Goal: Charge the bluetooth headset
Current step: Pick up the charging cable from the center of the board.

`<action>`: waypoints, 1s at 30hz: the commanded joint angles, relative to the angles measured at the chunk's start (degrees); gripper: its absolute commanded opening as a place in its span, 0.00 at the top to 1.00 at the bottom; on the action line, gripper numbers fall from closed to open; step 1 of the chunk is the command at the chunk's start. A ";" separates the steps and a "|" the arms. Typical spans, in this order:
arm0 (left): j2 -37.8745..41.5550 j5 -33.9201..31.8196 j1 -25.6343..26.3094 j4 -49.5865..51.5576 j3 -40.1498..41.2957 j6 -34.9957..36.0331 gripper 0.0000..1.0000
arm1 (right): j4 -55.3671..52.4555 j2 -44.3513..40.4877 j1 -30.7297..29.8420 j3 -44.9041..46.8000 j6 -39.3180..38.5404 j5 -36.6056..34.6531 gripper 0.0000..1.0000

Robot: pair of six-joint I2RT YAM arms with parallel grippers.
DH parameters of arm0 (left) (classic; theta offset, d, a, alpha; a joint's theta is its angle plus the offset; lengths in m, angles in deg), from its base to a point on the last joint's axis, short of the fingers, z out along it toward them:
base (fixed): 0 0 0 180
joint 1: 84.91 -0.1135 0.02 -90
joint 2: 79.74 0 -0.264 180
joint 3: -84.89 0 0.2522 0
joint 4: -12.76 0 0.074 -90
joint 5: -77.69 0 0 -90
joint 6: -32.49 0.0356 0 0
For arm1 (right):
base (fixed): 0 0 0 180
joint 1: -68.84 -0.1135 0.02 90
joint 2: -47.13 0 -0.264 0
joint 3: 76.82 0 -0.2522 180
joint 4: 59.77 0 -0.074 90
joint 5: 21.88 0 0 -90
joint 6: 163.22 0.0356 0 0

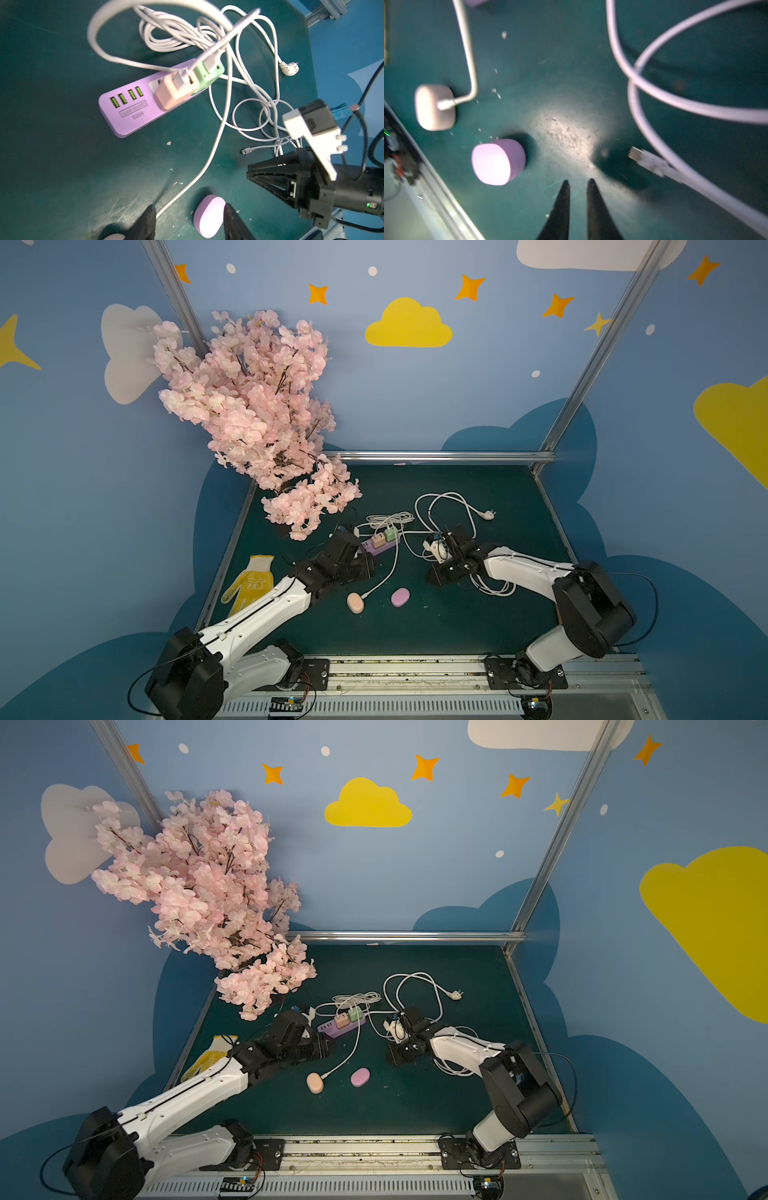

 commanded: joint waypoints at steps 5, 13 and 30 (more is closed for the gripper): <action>-3.51 0.59 2.18 -2.45 -3.74 1.61 0.46 | 6.00 -9.61 7.39 12.85 23.97 6.10 0.50; -3.79 0.68 2.37 -2.91 -4.03 2.47 0.42 | 8.93 -18.38 7.67 18.04 39.85 -9.95 0.35; -3.06 -0.33 2.27 -1.43 -4.01 3.32 0.39 | 29.03 -1.59 9.50 19.34 46.96 -10.63 0.33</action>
